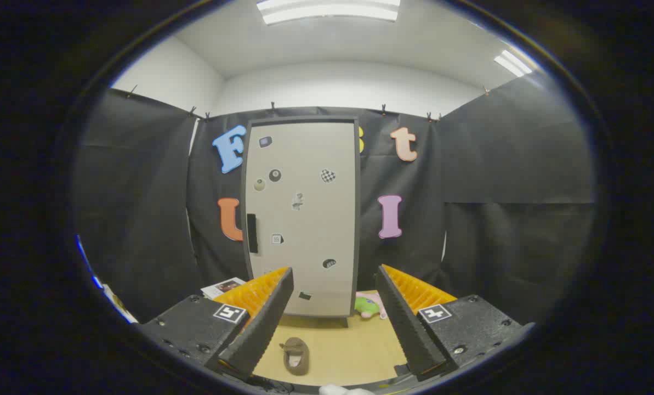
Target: Open the shoe cabinet door, grab the shoes and put them into the shoe cabinet, then close the shoe cabinet door.
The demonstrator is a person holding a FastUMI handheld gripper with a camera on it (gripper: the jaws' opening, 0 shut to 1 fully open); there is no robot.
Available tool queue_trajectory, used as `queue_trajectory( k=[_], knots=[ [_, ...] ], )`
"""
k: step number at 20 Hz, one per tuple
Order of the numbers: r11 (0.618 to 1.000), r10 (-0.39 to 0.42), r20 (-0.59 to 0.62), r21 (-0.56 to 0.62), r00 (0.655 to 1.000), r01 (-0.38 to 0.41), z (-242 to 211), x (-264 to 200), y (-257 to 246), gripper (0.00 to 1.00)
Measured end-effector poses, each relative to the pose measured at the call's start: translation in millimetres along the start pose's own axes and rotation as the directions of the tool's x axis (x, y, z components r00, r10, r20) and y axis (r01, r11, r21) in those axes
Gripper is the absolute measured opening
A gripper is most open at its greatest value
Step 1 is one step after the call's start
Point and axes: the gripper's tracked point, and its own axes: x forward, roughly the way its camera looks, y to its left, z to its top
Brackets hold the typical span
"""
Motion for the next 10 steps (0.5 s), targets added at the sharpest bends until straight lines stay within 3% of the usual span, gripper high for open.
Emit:
queue_trajectory(
  k=[10],
  knots=[
    [1.0,-0.023,-0.015,0.008,1.0,0.023,-8.1,5.4,4.8,0.99]
  ],
)
